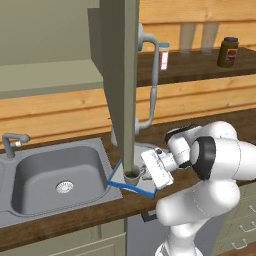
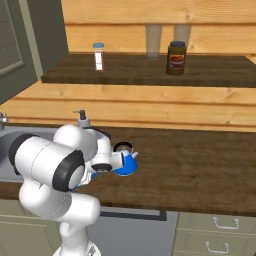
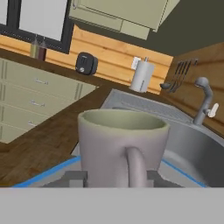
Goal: Pick the kettle from the counter and place it on the tray. Then pick the mug from the cabinet and place it on the tray. Then close the cabinet doors.
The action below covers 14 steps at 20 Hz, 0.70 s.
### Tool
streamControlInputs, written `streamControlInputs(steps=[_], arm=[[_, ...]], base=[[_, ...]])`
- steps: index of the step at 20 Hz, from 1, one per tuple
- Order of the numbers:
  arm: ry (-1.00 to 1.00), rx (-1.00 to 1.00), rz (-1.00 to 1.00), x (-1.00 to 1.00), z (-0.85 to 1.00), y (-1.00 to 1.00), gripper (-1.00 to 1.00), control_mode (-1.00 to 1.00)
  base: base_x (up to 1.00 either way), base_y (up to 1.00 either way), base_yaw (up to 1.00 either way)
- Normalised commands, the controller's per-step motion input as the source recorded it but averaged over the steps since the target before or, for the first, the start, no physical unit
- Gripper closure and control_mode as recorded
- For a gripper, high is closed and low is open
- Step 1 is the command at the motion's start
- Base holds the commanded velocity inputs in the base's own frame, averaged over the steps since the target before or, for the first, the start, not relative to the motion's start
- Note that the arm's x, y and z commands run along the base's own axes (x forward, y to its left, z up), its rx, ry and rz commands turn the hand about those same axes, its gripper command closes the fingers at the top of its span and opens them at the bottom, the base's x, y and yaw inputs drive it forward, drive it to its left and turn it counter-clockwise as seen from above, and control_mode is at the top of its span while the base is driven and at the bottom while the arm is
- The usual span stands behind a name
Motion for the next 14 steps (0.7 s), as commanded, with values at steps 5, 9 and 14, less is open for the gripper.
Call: streamControlInputs(steps=[5,9,14], arm=[[0.00,0.00,-0.01,-0.03,0.00,-0.03,-1.00,-1.00],[0.00,0.00,-0.03,0.00,0.09,-0.07,-1.00,-1.00],[0.00,0.00,-0.07,0.00,0.24,-0.06,-1.00,-1.00]], base=[[0.00,0.00,0.00],[0.00,0.00,0.00],[0.00,0.00,0.00]])
